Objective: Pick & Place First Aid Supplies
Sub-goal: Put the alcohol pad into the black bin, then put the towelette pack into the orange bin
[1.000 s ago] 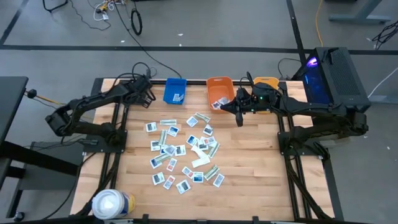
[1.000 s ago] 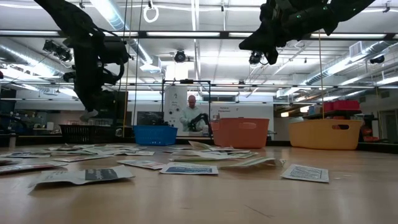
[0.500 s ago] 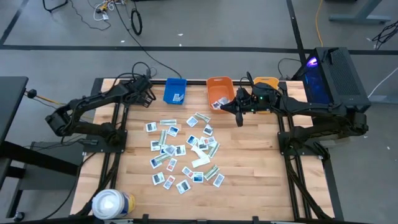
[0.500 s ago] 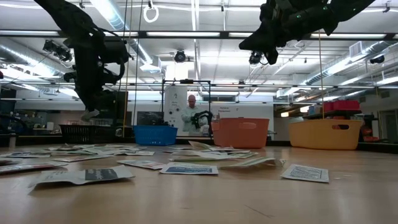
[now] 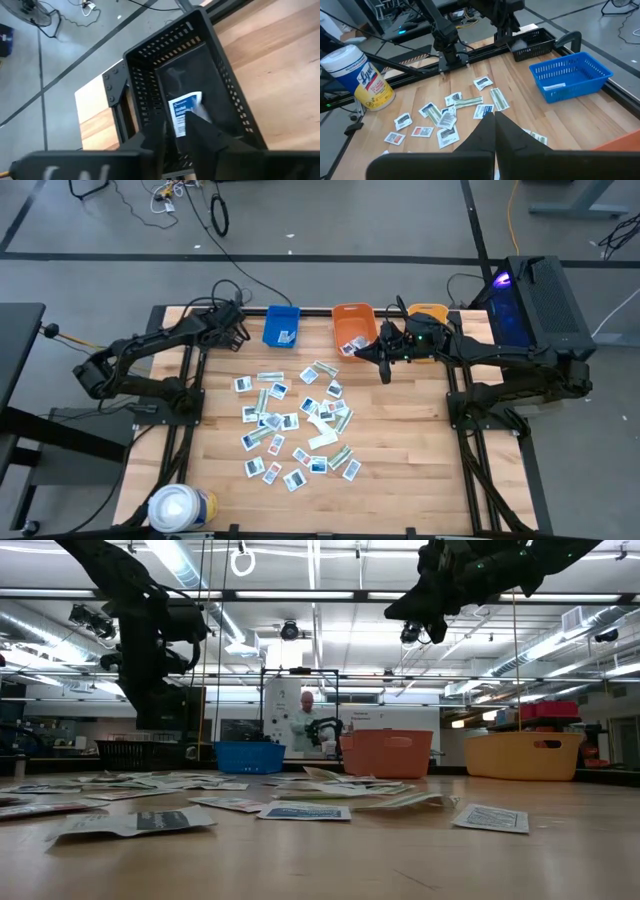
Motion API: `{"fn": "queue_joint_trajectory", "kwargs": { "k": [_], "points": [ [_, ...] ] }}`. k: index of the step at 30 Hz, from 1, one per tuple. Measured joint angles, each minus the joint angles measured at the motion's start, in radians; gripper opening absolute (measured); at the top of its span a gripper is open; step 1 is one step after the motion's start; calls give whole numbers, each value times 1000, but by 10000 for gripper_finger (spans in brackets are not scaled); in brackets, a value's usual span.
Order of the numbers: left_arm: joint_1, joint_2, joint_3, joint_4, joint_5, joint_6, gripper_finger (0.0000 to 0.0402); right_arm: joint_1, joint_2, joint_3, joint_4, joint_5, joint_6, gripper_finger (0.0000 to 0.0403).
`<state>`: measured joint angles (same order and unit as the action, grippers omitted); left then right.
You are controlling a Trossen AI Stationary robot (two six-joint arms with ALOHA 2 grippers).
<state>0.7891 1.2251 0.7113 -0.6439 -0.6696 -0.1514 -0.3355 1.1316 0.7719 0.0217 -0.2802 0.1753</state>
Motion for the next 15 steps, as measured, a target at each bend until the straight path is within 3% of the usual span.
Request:
{"fn": "queue_joint_trajectory", "kwargs": {
  "k": [7, 15],
  "points": [
    [-2, -1, 0, -3, 36, 5, 142, 0, 0, 0, 0, 0, 7, 0],
    [-46, -2, 63, -106, 98, -10, 150, 0, 0, 0, 0, 1, 26, 0]
  ]
}}
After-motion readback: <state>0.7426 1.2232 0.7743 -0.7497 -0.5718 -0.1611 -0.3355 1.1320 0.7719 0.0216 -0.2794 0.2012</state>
